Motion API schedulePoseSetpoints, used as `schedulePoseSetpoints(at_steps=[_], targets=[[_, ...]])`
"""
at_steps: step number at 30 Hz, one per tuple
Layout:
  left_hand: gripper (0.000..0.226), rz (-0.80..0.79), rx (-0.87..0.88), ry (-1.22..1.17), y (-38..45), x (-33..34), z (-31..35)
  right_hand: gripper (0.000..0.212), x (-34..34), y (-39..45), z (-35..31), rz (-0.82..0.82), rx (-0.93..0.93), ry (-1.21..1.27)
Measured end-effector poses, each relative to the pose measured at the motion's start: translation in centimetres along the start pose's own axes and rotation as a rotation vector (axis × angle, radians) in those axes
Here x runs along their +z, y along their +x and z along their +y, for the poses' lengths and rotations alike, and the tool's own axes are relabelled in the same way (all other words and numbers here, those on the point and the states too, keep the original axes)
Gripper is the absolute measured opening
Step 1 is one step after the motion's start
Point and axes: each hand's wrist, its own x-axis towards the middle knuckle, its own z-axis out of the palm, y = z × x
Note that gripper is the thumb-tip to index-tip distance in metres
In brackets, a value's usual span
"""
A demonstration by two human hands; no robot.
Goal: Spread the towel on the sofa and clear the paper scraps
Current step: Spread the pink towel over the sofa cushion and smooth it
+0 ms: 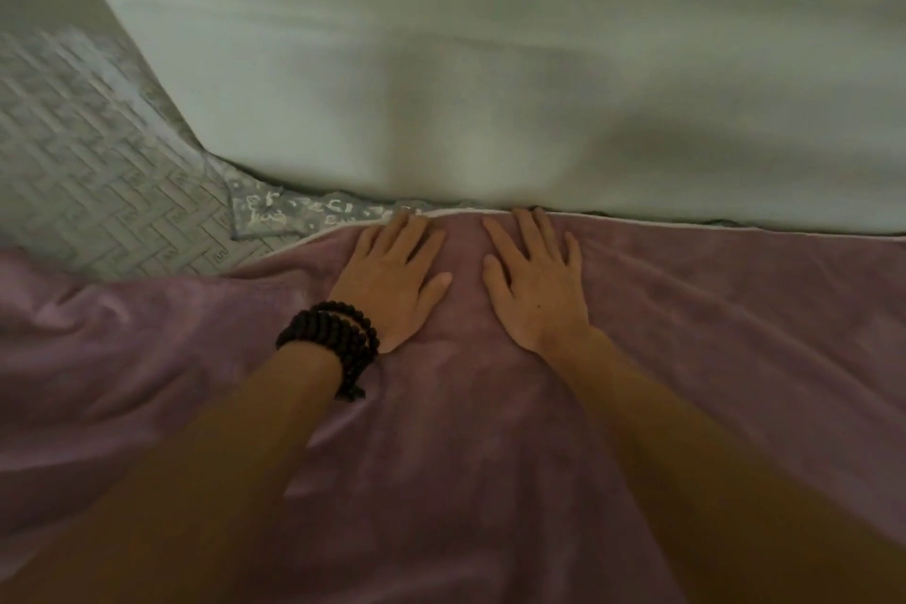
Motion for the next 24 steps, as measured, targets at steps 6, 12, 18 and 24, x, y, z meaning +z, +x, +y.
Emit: schedulePoseSetpoints(at_steps=[6,12,18,24], targets=[[0.055,-0.098,-0.114,-0.162,-5.6,-3.5,-6.4,0.058,0.0,0.6,-0.1,-0.114,0.067,-0.092],[0.014,-0.062,-0.336,-0.169,-13.5,-7.0,-16.5,0.054,-2.6,0.9,-9.8,-0.175,0.484,0.010],[0.018,-0.033,-0.282,-0.150,-14.2,-6.7,-20.6,0.028,-2.0,1.7,-26.5,0.018,-0.238,0.223],[0.032,-0.270,-0.105,-0.280,-15.5,-7.2,-24.4,0.031,-1.2,0.6,-29.0,-0.310,-0.133,0.186]])
